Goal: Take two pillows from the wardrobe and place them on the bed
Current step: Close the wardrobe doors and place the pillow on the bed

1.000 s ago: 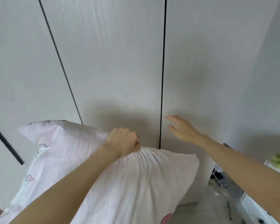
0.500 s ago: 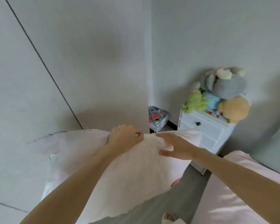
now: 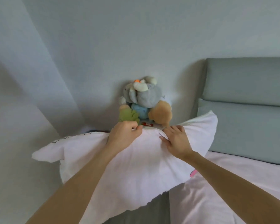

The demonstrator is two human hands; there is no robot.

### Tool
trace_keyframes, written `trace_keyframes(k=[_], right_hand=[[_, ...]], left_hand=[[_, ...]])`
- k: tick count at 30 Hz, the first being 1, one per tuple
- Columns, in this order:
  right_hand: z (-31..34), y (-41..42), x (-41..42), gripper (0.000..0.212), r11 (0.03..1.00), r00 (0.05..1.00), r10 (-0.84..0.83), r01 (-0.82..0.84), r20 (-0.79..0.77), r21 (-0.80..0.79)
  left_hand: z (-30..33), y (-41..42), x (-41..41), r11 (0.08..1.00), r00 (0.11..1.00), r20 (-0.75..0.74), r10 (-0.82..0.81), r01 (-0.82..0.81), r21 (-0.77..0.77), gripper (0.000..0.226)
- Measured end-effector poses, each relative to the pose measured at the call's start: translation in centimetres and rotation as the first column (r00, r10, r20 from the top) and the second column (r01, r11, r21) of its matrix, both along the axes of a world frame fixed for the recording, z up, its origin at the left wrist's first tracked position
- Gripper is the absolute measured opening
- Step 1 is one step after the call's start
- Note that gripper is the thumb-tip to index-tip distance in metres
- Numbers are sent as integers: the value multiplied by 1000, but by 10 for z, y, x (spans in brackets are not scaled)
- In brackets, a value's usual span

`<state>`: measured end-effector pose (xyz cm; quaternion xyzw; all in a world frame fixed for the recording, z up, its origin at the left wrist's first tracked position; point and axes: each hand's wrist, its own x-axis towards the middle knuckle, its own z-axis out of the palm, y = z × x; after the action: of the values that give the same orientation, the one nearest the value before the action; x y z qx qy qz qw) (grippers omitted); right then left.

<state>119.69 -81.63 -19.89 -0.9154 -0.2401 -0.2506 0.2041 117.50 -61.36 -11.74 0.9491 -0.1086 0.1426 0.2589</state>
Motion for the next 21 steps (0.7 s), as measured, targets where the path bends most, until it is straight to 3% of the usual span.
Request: trace_keyframes(k=[5,9,10,13,14,18,21], right_hand=[[9,-49,17,21,969,968,-241,244,74,-29],[16,-84,21,18,924,926,-371,376,72,-75],[17,-90,20,15,910,914,-399,405,71,-95],[19,-110,8,18,835,845,-529,535,77,-132],[21,-115,4,22,808,820,-567,573,85,-138],[30,-148,-20,25,636,646,-755,763,112,-115],[31,-176,-41,24,486,492,-861,870,130,-81]], left_hand=[[-19,-41,65,983,979,-109,-175,168,-69,50],[-35,-76,103,924,912,-149,-383,375,-78,31],[-40,-84,109,905,886,-185,-425,420,-66,35],[-51,-118,129,816,777,-347,-526,576,53,83],[-53,-130,133,787,747,-360,-559,615,51,86],[-53,-194,133,667,665,-235,-709,740,84,50],[-56,-237,119,611,616,-119,-779,787,77,36]])
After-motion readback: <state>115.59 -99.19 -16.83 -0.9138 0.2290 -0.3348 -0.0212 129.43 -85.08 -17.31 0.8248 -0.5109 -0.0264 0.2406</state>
